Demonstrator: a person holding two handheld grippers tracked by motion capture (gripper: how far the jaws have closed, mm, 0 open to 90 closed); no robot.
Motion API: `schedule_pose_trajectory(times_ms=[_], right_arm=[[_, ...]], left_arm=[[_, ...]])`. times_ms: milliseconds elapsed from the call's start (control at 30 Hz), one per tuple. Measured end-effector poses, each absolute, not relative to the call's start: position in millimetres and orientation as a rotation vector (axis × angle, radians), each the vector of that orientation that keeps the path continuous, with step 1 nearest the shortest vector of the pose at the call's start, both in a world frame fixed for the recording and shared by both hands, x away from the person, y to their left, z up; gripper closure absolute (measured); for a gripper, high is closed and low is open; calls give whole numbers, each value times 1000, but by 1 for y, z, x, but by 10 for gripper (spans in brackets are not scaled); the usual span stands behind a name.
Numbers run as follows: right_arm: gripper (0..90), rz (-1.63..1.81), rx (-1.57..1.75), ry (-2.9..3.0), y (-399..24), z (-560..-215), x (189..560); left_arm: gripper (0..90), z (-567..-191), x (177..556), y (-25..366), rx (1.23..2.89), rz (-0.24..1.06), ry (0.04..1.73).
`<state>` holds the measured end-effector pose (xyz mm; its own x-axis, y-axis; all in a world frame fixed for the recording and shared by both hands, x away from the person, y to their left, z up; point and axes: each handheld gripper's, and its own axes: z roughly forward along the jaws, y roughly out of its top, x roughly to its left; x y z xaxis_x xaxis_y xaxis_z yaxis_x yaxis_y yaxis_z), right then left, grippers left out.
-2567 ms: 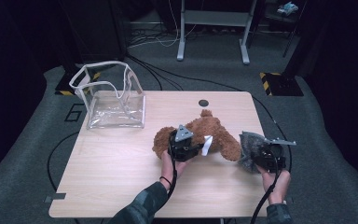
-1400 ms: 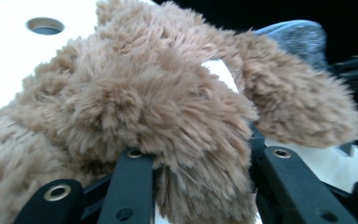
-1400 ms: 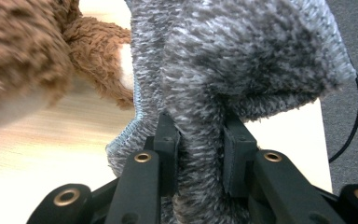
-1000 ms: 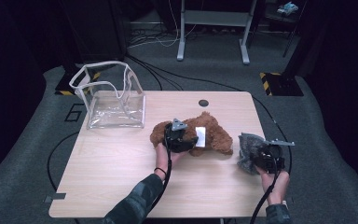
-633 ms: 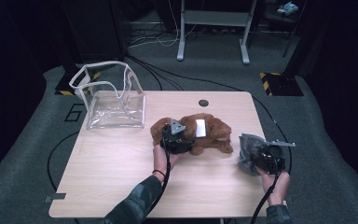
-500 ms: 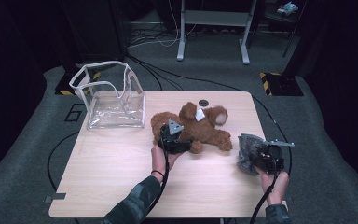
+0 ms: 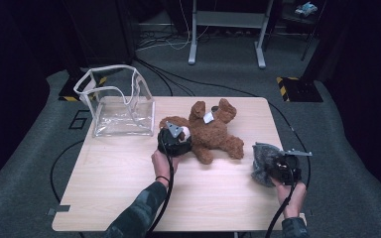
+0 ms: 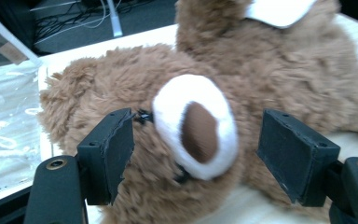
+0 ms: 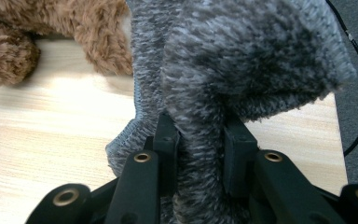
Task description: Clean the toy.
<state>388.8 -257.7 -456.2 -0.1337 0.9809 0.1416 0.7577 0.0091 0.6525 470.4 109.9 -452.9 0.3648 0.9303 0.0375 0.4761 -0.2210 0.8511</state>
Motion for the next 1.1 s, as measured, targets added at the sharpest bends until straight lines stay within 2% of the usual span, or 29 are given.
schedule_pose_trajectory(times_ms=[133,267,333,367,467,567,833,1100], right_arm=[[712,875,1766,1945,-259,-453,388],[712,877,1765,1942,-259,-451,388],[712,878,1766,1943,-258,-451,388],[712,878,1766,1943,-258,-451,388],[712,876,1762,1947,-257,-450,388],[712,880,1752,1951,-257,-448,388],[712,898,1741,1948,-253,-442,388],[713,918,1697,1965,-243,-434,390]], left_arm=[[271,-456,482,108,1851,741,1239],[373,-459,490,111,1867,767,1246],[534,-461,492,114,1863,738,1234],[534,-462,492,113,1870,742,1235],[621,-463,492,112,1876,738,1225],[668,-464,492,114,1868,711,1221],[720,-464,482,120,1855,638,1154],[730,-460,468,120,1851,577,1088]])
